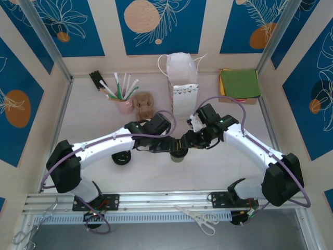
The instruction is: Pack the takeout coffee
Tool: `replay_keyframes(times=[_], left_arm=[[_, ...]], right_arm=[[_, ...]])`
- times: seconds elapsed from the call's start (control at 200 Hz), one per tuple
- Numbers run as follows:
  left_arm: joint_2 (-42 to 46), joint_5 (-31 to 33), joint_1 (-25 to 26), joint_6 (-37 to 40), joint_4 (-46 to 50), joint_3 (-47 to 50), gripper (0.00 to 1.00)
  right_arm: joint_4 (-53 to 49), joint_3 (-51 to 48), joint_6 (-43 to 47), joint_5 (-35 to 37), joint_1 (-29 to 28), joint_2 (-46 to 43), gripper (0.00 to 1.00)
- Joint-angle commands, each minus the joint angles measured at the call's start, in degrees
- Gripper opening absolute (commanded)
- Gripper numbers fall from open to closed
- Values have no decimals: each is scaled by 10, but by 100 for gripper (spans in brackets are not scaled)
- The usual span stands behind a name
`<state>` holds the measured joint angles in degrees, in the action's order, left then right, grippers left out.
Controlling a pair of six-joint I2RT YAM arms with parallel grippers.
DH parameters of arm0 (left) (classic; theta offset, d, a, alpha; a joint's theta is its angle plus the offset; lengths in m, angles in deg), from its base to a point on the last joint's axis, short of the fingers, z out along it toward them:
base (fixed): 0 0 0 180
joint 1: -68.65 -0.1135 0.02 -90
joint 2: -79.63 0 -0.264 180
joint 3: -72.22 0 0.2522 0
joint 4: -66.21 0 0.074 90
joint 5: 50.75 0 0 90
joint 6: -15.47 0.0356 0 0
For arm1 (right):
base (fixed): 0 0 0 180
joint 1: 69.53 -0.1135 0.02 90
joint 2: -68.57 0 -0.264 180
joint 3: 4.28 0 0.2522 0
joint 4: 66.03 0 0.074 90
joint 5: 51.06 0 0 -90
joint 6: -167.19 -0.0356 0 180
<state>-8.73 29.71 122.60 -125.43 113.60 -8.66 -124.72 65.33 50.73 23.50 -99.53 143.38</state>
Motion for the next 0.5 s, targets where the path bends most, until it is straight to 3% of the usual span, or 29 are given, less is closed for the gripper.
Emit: replay_keyframes(times=[0.0,0.495], left_arm=[[-1,-11,5,2,1,14,47],[-25,9,6,8,21,45,42]], right_arm=[[-17,-13,-5,-3,-5,-1,43],[-28,-38,-10,24,-9,31,36]])
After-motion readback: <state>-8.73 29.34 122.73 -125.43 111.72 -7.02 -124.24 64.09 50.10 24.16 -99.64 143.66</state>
